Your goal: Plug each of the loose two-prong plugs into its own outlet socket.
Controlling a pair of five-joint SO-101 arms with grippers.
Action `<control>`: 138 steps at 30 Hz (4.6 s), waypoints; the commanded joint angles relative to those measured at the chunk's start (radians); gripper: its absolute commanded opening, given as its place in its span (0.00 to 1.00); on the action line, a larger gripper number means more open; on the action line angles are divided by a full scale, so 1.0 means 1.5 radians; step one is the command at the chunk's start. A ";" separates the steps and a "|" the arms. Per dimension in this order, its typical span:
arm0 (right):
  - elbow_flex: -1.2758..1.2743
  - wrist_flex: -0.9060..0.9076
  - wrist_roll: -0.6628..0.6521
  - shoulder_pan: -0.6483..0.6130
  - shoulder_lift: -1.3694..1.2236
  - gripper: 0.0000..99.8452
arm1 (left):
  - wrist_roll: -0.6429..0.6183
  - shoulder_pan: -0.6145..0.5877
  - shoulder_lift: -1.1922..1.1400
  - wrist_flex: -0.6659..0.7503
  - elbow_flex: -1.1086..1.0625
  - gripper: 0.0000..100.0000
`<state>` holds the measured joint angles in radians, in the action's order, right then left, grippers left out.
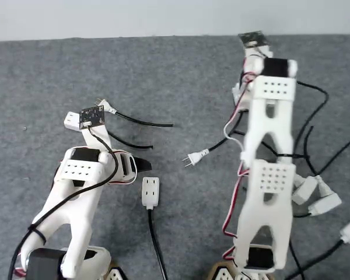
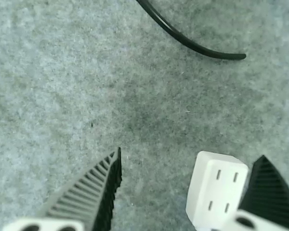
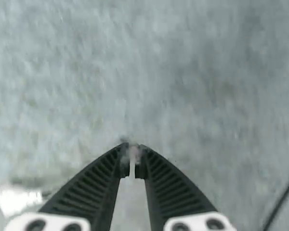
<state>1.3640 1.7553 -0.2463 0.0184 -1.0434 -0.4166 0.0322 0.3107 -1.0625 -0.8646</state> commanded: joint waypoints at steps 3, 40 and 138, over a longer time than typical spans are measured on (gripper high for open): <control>0.208 -0.023 0.007 -0.034 -0.131 0.03 | 0.006 -0.001 -0.001 0.017 0.028 0.39; -0.401 -0.018 0.515 -0.176 0.221 0.09 | 0.019 0.002 0.001 0.018 0.011 0.39; -0.554 -0.100 0.116 -0.185 0.185 0.06 | 0.130 0.010 0.005 0.018 -0.024 0.39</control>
<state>0.4864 1.5927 -0.0575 -0.2639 -0.7795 -0.2294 0.0445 0.3107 -1.0564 -0.9045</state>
